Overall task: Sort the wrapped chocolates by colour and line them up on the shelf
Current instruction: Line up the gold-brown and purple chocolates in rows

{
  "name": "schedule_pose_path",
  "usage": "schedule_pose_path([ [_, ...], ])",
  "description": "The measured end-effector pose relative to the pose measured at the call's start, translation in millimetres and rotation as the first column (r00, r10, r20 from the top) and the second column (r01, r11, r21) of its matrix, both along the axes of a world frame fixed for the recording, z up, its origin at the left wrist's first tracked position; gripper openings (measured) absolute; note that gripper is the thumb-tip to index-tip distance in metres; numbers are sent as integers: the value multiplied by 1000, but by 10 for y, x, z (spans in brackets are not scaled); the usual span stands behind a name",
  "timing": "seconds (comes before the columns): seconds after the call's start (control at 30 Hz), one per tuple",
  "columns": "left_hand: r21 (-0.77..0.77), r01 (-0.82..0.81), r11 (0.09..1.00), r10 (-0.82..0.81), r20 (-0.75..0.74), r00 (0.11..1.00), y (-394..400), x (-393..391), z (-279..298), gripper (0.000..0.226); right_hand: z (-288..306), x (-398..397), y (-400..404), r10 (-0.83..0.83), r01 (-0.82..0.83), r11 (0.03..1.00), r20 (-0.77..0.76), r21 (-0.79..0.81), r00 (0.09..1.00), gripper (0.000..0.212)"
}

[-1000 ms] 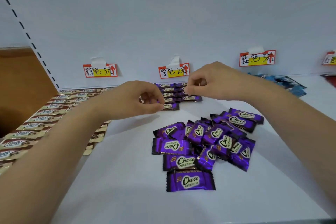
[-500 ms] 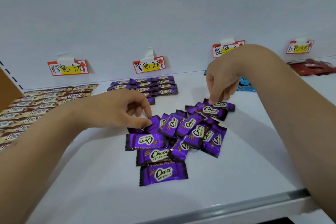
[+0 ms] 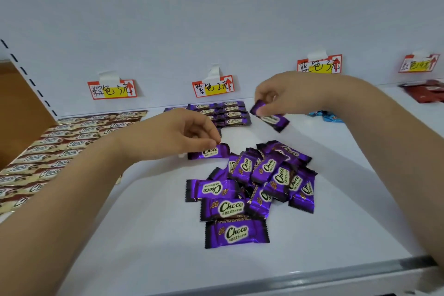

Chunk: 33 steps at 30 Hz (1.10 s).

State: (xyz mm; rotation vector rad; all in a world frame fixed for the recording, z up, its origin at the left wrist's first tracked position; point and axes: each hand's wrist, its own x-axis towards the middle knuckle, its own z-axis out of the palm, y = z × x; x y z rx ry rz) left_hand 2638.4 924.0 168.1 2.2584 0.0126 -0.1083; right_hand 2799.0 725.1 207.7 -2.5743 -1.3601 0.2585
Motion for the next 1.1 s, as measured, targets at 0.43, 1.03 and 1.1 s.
schedule_pose_path([
  [0.43, -80, -198, 977, 204, 78, 976, 128, -40, 50, 6, -108, -193, 78, 253, -319, 948, -618, 4, 744, 11],
  [1.03, 151, -2, 989, -11, 82, 997, 33, -37, -12, 29, -223, -33, 140, 175, -72, 972, -491, 222, 854, 14],
  [1.1, 182, -9, 983, -5, 76, 997, 28, -41, -11, 29, -221, -26, 140, 181, -76, 970, -476, 232, 860, 15],
])
